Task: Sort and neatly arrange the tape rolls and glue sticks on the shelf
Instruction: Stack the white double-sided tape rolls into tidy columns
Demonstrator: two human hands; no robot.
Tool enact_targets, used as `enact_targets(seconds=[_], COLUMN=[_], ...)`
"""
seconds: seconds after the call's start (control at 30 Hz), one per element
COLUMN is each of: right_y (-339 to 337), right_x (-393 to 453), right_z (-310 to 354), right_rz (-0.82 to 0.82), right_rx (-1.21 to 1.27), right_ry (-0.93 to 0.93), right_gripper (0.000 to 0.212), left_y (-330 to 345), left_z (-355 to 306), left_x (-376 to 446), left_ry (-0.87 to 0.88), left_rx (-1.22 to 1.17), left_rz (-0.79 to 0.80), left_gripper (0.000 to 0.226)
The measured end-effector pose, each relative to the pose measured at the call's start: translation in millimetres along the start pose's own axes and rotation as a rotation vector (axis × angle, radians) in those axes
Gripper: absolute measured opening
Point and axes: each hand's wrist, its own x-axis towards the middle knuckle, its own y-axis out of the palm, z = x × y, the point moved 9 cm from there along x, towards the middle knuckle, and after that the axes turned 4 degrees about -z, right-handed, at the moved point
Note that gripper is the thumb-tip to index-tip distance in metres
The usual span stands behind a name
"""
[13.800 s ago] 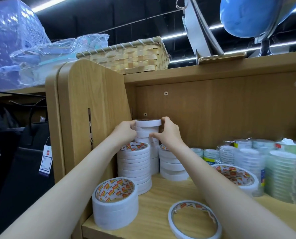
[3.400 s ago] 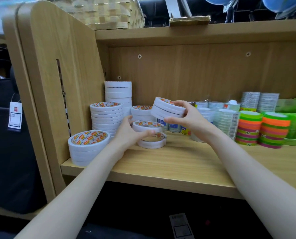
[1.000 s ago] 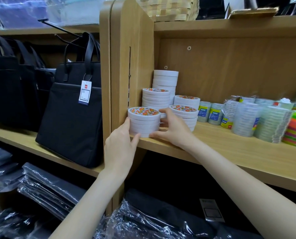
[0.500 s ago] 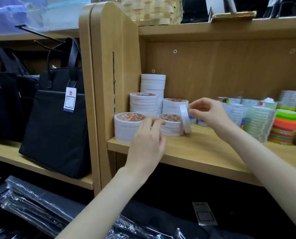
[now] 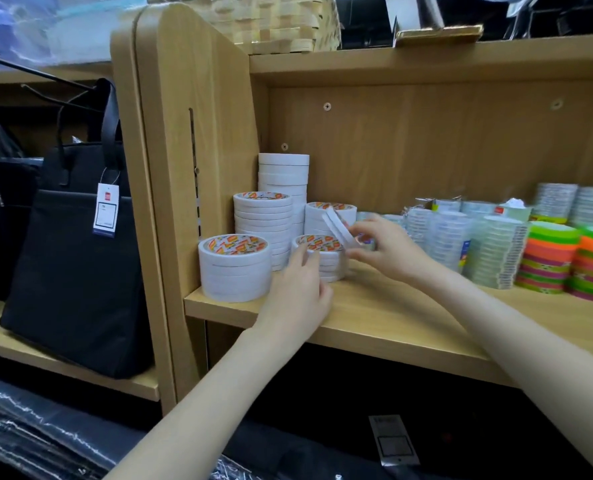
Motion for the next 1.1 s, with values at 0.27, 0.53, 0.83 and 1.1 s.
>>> enact_targets(seconds=[0.27,0.53,0.83,1.1], right_y=[4,12,35,47], right_x=[22,5,-1,-6], right_z=[26,-19,-31,-41], right_rz=[0.203,0.120,0.136,0.164], right_rx=[-0.093,0.435,0.738,0.688], right_ry=[-0.063,0.280,0.467,0.483], right_gripper=[0.034,0.057,0.070,0.092], left_y=[3,3,5,4], left_z=[31,26,30,31], left_x=[7,14,12,11], left_ry=[-0.218,-0.166,-0.215,-0.263], left_rx=[-0.255,-0.348,-0.459,-0.405], left_rz=[-0.010,0.057,0.070,0.063], left_gripper=[0.049,0.050,0.030,0.023])
